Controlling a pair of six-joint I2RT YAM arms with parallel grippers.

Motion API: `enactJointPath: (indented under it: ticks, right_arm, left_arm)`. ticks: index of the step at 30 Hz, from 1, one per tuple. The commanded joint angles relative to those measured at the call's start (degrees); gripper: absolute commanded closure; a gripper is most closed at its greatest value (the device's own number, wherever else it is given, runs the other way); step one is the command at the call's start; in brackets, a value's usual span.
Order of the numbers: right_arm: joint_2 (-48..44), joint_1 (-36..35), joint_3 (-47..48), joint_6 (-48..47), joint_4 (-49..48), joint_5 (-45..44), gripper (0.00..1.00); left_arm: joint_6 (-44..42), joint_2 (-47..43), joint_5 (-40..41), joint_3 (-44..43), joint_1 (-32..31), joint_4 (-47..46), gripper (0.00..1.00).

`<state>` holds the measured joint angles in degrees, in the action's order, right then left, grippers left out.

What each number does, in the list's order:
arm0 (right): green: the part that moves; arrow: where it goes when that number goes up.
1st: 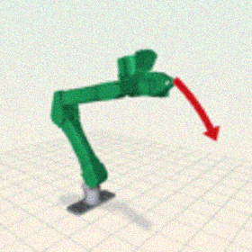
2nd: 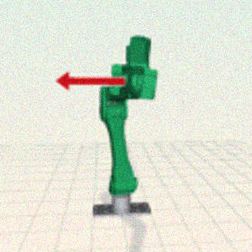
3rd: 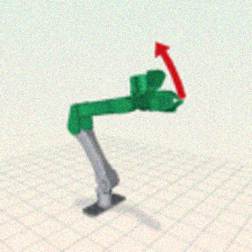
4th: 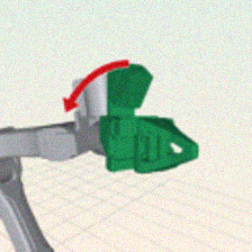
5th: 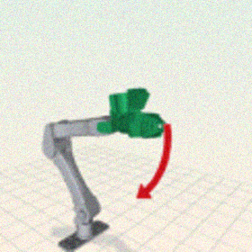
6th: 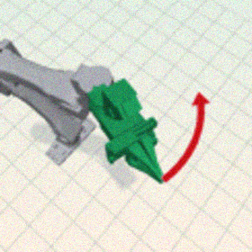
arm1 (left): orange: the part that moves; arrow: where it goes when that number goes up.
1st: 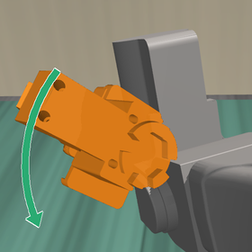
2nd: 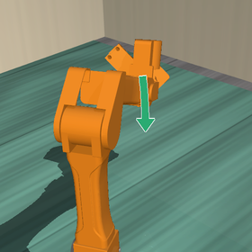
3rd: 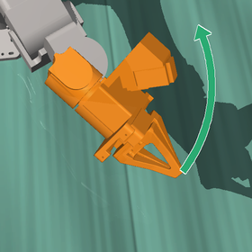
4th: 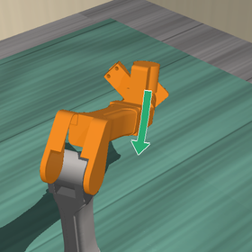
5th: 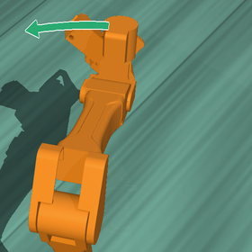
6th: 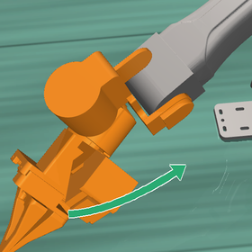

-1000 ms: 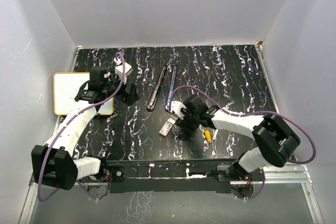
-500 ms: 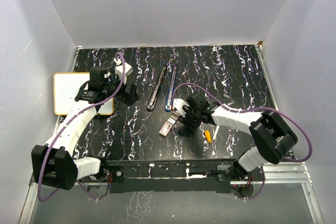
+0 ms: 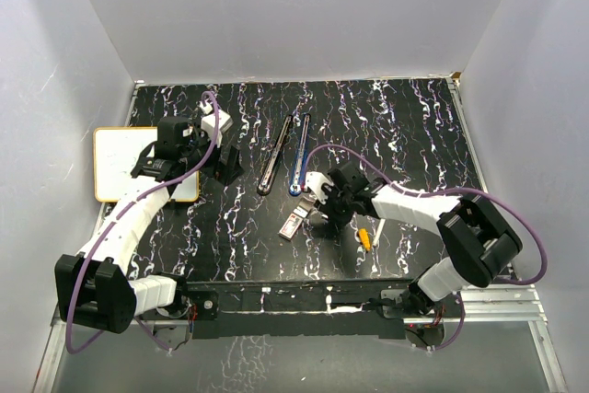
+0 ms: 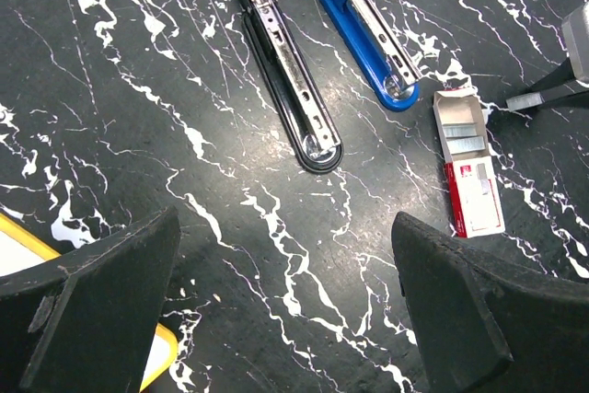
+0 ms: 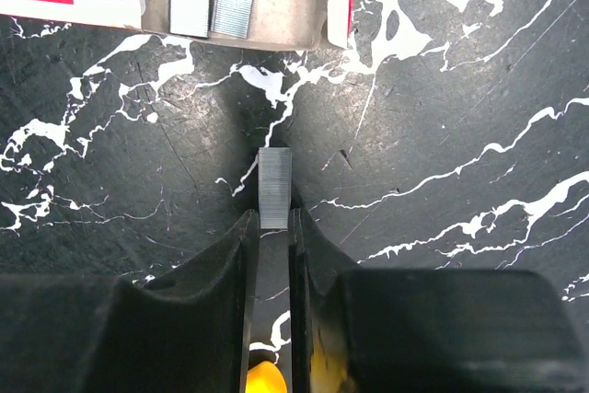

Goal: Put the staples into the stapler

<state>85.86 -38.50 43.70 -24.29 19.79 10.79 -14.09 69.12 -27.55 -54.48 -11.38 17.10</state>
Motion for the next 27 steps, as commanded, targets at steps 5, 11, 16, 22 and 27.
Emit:
enactJointPath:
  ticks: [5, 11, 16, 22, 27]
  right_arm:
    - [-4.0, 3.7, 4.1, 0.6, -2.2, 7.7, 0.85]
    - [-6.8, 6.6, 12.8, 4.8, -2.9, 17.8, 0.85]
    - [-5.9, 7.6, 23.0, 11.1, -3.3, 25.5, 0.85]
    - [-3.5, 8.3, 32.9, 20.5, -5.0, 33.8, 0.85]
    - [-1.5, 8.8, 38.0, 30.1, -9.9, 41.9, 0.85]
  left_arm:
    - [1.2, -0.1, -1.1, -5.6, 0.1, 1.4, 0.03]
    - [6.8, 1.7, -12.3, -9.6, 0.1, -1.9, 0.03]
    - [15.4, 3.6, -23.6, -14.9, 0.2, -6.2, 0.03]
    - [33.8, 4.3, -34.0, -15.1, 1.5, -23.0, 0.03]
    - [59.6, 4.5, -39.3, -9.0, 3.7, -53.5, 0.03]
